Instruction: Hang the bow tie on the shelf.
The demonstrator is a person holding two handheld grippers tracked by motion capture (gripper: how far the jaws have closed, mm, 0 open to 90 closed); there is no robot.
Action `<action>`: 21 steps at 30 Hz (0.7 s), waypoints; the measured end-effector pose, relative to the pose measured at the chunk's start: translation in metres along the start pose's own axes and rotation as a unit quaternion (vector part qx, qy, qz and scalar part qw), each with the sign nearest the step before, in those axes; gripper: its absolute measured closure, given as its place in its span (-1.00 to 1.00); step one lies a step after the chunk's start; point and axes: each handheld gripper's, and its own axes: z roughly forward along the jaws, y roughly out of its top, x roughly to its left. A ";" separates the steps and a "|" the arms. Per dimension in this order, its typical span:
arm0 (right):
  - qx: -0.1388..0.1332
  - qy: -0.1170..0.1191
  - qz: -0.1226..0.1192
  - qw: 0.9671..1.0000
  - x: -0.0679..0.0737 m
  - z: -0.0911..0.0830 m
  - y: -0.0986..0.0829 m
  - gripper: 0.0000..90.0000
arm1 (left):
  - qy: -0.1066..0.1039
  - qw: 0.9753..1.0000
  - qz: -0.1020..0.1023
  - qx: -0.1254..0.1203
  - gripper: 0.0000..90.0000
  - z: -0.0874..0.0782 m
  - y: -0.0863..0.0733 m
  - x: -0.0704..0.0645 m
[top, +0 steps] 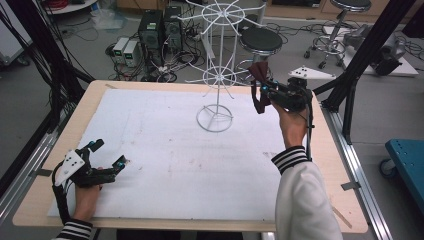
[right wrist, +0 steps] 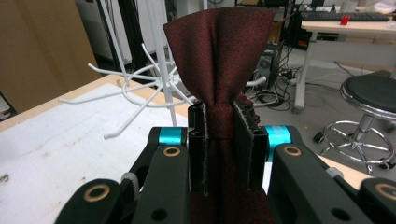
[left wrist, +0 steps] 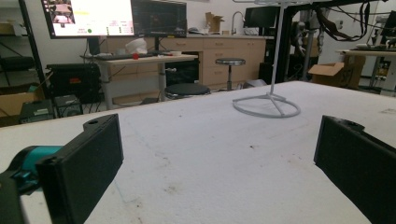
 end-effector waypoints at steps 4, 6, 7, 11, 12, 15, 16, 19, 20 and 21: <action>0.002 0.004 -0.005 1.000 0.004 0.003 0.002 0.72 | 0.000 1.000 0.000 0.000 -0.96 0.000 0.000 0.000; -0.002 0.005 -0.004 1.000 0.006 0.004 0.003 0.71 | 0.000 1.000 0.000 0.000 -0.96 0.000 0.000 0.000; -0.003 0.006 -0.005 1.000 0.006 0.005 0.003 0.71 | 0.000 1.000 0.000 0.000 -0.96 0.000 0.000 0.000; -0.002 0.011 -0.006 1.000 0.009 0.008 0.003 0.71 | 0.000 1.000 0.000 0.001 -0.96 0.000 0.000 0.000; -0.004 0.012 -0.006 1.000 0.010 0.009 0.003 0.72 | 0.000 1.000 0.000 0.000 -0.96 0.000 0.000 0.000; -0.007 0.018 -0.005 1.000 0.012 0.011 0.003 0.71 | 0.000 1.000 0.000 0.000 -0.96 0.000 0.000 0.000; -0.006 0.018 -0.004 1.000 0.013 0.012 0.003 0.71 | 0.000 1.000 0.000 0.000 -0.96 0.000 0.000 0.000; -0.006 0.021 -0.004 1.000 0.014 0.014 0.002 0.71 | 0.000 1.000 0.000 0.000 -0.96 0.000 0.000 0.000; -0.006 0.023 -0.003 1.000 0.015 0.015 0.002 0.71 | 0.000 1.000 0.000 0.000 -0.96 0.000 0.000 0.000; -0.005 0.024 -0.003 1.000 0.016 0.016 0.002 0.71 | 0.000 1.000 0.000 0.001 -0.96 0.000 0.000 0.000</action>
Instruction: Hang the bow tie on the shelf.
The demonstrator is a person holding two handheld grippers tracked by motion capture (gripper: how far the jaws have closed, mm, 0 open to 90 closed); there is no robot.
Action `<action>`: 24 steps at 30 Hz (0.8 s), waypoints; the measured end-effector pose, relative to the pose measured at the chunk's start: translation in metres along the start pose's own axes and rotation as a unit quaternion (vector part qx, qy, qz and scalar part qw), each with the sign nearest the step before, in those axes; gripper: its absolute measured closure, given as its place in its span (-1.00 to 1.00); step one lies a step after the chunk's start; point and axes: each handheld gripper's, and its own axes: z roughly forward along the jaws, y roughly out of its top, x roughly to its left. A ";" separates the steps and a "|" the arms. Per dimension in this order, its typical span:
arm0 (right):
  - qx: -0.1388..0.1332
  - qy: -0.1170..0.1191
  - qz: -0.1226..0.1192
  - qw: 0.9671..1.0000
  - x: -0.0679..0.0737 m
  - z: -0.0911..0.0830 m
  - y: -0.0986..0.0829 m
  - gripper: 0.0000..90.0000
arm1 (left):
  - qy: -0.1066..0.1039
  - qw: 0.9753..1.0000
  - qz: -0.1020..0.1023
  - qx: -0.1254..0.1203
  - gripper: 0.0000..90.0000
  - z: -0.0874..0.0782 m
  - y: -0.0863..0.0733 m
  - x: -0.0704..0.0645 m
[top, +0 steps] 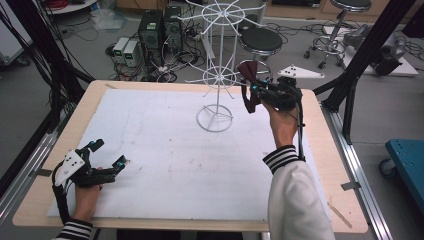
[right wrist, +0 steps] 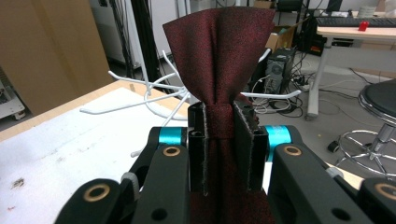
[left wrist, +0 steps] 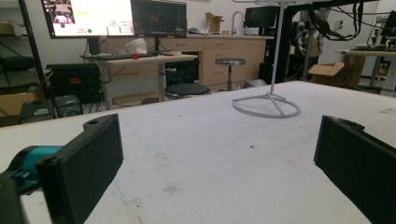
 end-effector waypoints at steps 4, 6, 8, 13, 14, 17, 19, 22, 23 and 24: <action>0.004 0.007 0.001 1.000 0.003 0.005 -0.001 0.71 | 0.001 1.000 0.000 -0.001 -0.96 0.000 0.000 0.000; 0.005 0.010 -0.002 1.000 0.005 0.008 -0.002 0.71 | 0.000 1.000 0.000 0.000 -0.96 0.000 0.000 0.000; 0.007 0.012 0.000 1.000 0.006 0.011 -0.003 0.71 | 0.000 1.000 0.001 0.000 -0.96 0.000 0.000 0.000; 0.015 0.015 -0.001 1.000 0.008 0.016 -0.005 0.71 | 0.000 1.000 -0.001 -0.001 -0.96 0.000 0.000 0.000; 0.017 0.015 -0.001 1.000 0.008 0.016 -0.006 0.71 | 0.000 1.000 0.000 -0.001 -0.96 0.000 0.000 0.000; 0.021 0.017 0.000 1.000 0.009 0.018 -0.009 0.71 | 0.000 1.000 -0.001 -0.001 -0.96 0.000 0.000 0.000; 0.024 0.017 0.004 1.000 0.008 0.019 -0.012 0.71 | 0.000 1.000 0.000 -0.001 -0.96 0.000 0.000 0.000; 0.028 0.018 0.005 0.999 0.007 0.021 -0.017 0.71 | 0.000 1.000 0.000 -0.001 -0.96 0.000 0.000 0.000; 0.031 0.019 0.007 0.999 0.007 0.021 -0.019 0.71 | 0.000 1.000 0.000 -0.001 -0.96 0.000 0.000 0.000; 0.033 0.019 0.006 0.999 0.006 0.022 -0.020 0.71 | 0.000 1.000 0.000 -0.001 -0.96 0.000 0.000 0.000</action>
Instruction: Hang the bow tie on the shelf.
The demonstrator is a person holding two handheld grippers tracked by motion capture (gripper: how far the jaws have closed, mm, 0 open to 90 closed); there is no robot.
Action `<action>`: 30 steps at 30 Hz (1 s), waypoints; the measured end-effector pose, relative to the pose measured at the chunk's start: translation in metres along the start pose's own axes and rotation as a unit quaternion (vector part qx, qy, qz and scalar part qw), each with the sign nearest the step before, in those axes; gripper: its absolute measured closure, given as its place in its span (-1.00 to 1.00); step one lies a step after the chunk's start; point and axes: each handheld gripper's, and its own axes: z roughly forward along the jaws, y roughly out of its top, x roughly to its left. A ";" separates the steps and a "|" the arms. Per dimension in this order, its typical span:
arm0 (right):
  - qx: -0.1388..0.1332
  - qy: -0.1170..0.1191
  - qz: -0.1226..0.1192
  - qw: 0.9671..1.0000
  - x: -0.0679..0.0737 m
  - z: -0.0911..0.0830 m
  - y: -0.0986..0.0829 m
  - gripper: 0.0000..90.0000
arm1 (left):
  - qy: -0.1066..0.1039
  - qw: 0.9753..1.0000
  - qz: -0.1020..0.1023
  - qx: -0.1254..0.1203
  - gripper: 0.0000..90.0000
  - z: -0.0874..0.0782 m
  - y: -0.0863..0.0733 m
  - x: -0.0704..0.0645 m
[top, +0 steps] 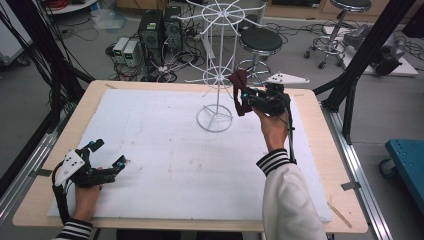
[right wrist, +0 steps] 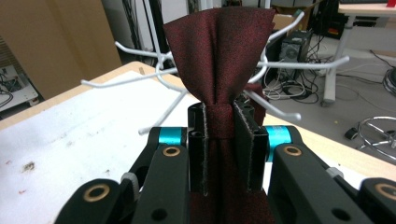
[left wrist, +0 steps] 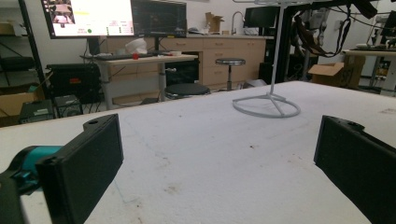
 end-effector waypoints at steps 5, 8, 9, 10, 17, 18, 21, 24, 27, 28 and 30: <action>0.005 0.000 0.002 1.000 -0.001 0.001 -0.004 0.71 | 0.000 1.000 0.000 0.000 -0.96 0.000 0.000 0.000; 0.011 0.003 0.004 1.000 -0.001 0.002 -0.007 0.71 | 0.000 1.000 0.000 0.000 -0.96 0.000 0.000 0.000; 0.013 0.004 0.005 1.000 -0.002 0.002 -0.008 0.71 | 0.000 1.000 0.000 0.000 -0.96 0.000 0.000 0.000; 0.016 0.004 0.006 1.000 -0.001 0.003 -0.009 0.71 | 0.000 1.000 0.000 0.000 -0.96 0.000 0.000 0.000; 0.032 0.005 0.017 0.999 -0.005 0.007 -0.021 0.71 | 0.000 1.000 0.000 0.000 -0.96 0.000 0.000 0.000; 0.034 0.008 0.018 0.999 -0.006 0.007 -0.022 0.71 | 0.001 1.000 0.000 0.000 -0.96 0.000 0.000 0.000; 0.031 0.008 0.015 0.999 -0.006 0.007 -0.022 0.71 | 0.001 1.000 0.000 0.000 -0.96 0.000 0.000 0.000; 0.034 0.011 0.016 0.999 -0.005 0.008 -0.022 0.69 | 0.001 1.000 0.000 0.000 -0.96 0.000 0.000 0.000; 0.034 0.014 0.015 0.999 -0.006 0.010 -0.023 0.23 | 0.001 1.000 0.000 0.000 -0.96 0.000 0.000 0.000; 0.031 0.009 0.017 0.999 -0.006 0.012 -0.023 -0.18 | 0.000 1.000 0.000 0.000 -0.96 0.000 0.000 0.000; 0.043 -0.004 0.017 0.999 -0.004 0.015 -0.025 -0.75 | 0.000 1.000 0.000 0.000 -0.96 0.000 0.000 0.000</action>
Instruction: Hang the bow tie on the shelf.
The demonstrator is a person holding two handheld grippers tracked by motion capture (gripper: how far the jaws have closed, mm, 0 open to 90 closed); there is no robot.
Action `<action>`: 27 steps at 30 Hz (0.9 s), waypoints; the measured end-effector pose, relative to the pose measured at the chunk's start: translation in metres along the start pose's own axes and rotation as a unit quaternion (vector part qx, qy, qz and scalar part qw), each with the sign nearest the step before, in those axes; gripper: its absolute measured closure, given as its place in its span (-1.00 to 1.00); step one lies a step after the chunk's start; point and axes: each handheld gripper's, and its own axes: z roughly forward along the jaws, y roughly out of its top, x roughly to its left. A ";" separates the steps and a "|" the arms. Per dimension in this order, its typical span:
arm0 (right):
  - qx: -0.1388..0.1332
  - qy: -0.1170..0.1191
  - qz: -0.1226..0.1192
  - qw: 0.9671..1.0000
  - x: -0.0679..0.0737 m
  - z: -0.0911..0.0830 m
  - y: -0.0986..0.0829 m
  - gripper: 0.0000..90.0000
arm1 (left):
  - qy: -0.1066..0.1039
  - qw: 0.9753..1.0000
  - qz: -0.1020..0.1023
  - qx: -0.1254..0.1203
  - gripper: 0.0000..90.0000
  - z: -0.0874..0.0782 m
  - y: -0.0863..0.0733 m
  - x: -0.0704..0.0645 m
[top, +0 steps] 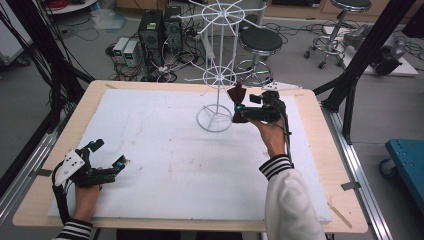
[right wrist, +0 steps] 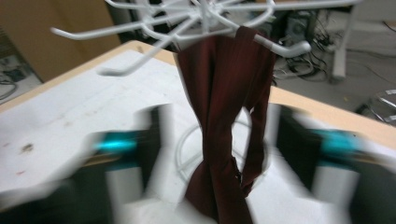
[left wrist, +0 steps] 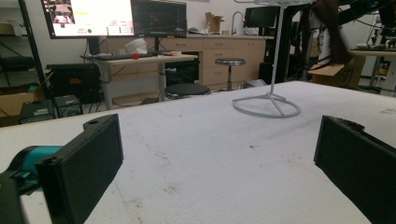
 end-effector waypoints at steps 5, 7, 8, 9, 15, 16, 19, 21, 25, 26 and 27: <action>-0.011 -0.021 -0.040 0.999 0.010 -0.006 -0.006 -0.98 | 0.000 1.000 0.000 0.000 -0.96 0.000 0.000 0.000; -0.017 -0.007 -0.040 0.999 0.011 -0.010 -0.009 -0.98 | 0.000 1.000 0.000 0.001 -0.96 0.000 0.000 0.000; -0.019 -0.005 -0.043 0.999 0.011 -0.013 -0.010 -0.98 | 0.000 1.000 0.000 0.001 -0.96 0.000 0.000 0.000; -0.019 -0.006 -0.048 0.999 0.011 -0.015 -0.011 -0.98 | 0.000 1.000 0.000 0.001 -0.96 0.000 0.000 0.000; -0.039 -0.002 -0.050 0.998 0.010 -0.032 -0.023 -0.98 | 0.000 1.000 0.000 0.001 -0.96 0.000 0.000 0.000; -0.043 -0.003 -0.051 0.998 0.010 -0.034 -0.026 -0.98 | 0.000 1.000 0.000 0.001 -0.96 0.000 0.000 0.000; -0.057 -0.001 -0.049 0.997 0.011 -0.043 -0.036 -0.98 | 0.000 1.000 0.000 0.001 -0.96 0.000 0.000 0.000; -0.068 -0.002 -0.049 0.996 0.011 -0.048 -0.044 -0.98 | 0.000 1.000 0.000 0.001 -0.96 0.000 0.000 0.000; -0.092 -0.001 -0.047 0.995 0.013 -0.059 -0.063 -0.98 | -0.001 1.000 -0.001 0.001 -0.96 0.000 0.000 0.000; -0.076 -0.005 -0.043 0.996 0.013 -0.062 -0.067 -0.98 | -0.001 1.000 0.000 0.001 -0.96 0.000 0.000 0.000; -0.079 -0.014 -0.047 0.996 0.013 -0.064 -0.071 -0.98 | 0.000 1.000 0.000 0.000 -0.96 0.000 0.000 0.000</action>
